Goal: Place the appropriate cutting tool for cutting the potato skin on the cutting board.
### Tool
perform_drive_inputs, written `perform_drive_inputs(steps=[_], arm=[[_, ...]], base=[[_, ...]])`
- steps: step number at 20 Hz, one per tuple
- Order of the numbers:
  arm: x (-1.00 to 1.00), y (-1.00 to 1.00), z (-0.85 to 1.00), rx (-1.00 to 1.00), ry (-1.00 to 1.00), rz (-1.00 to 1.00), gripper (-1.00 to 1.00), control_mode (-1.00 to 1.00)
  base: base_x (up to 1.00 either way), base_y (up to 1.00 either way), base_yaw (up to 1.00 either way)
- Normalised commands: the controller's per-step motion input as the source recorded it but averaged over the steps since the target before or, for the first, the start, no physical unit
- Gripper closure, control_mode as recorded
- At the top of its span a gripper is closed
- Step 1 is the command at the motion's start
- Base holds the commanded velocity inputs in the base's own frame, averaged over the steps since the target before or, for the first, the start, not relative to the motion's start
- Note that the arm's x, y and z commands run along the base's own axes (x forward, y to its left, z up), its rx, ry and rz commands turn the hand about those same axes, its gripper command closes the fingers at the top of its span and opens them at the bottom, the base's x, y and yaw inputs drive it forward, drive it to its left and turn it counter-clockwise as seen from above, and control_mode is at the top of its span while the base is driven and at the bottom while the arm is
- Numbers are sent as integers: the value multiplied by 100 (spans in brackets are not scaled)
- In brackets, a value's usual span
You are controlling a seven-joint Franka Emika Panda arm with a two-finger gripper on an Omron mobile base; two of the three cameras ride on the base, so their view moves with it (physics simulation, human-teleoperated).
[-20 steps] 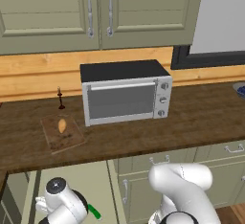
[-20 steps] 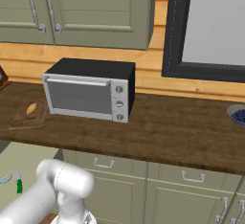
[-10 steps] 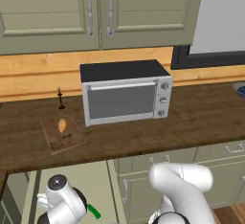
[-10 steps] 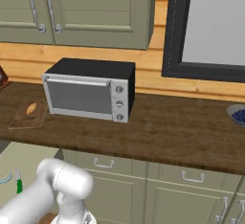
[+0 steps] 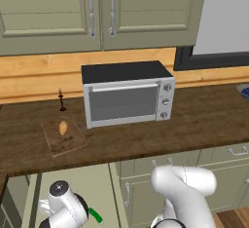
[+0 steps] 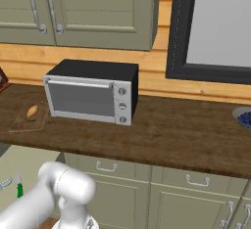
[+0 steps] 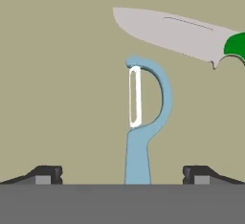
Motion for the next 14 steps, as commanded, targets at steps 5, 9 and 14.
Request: perform_drive_inputs(steps=[5,9,14], arm=[[2,0,-30,0,1,0,-100,-100],[10,0,-30,0,4,0,-100,-100],[10,1,-31,-1,4,0,100,-100]], base=[[0,0,0],[0,0,0],[0,0,0]])
